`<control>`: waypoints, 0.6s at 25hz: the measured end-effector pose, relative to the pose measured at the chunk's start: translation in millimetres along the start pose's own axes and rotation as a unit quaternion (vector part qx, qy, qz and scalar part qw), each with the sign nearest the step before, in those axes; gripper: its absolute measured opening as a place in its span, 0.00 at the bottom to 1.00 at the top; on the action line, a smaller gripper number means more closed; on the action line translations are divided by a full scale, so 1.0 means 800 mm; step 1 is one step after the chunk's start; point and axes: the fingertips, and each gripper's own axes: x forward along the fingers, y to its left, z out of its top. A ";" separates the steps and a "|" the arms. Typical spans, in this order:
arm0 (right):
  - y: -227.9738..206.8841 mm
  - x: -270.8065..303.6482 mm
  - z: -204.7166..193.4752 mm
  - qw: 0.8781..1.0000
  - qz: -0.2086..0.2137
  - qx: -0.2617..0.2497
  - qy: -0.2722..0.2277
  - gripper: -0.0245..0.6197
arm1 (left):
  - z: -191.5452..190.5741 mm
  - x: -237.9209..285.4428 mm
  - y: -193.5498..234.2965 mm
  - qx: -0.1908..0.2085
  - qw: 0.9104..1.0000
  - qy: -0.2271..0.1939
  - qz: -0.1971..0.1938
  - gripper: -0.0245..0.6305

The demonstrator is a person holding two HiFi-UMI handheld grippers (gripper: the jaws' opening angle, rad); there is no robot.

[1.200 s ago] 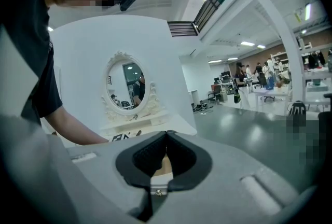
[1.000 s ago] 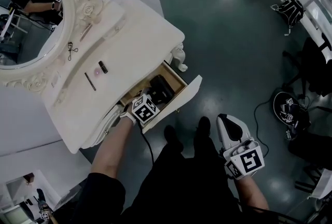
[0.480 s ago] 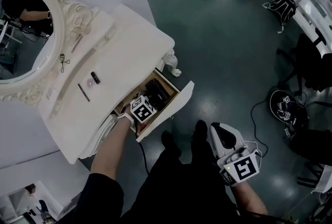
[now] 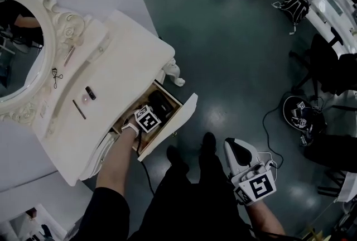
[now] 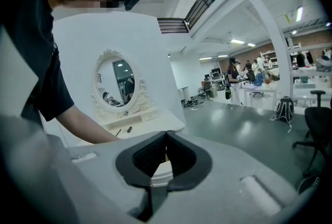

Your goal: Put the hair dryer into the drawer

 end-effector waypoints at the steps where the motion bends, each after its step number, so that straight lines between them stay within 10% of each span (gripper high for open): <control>1: -0.002 0.000 -0.003 1.000 -0.002 -0.001 0.004 0.04 | -0.001 0.003 -0.001 -0.001 1.000 0.003 -0.003 0.43; 15: -0.009 -0.005 -0.011 1.000 -0.001 0.001 0.007 0.04 | -0.003 0.024 -0.001 0.002 1.000 0.007 -0.001 0.44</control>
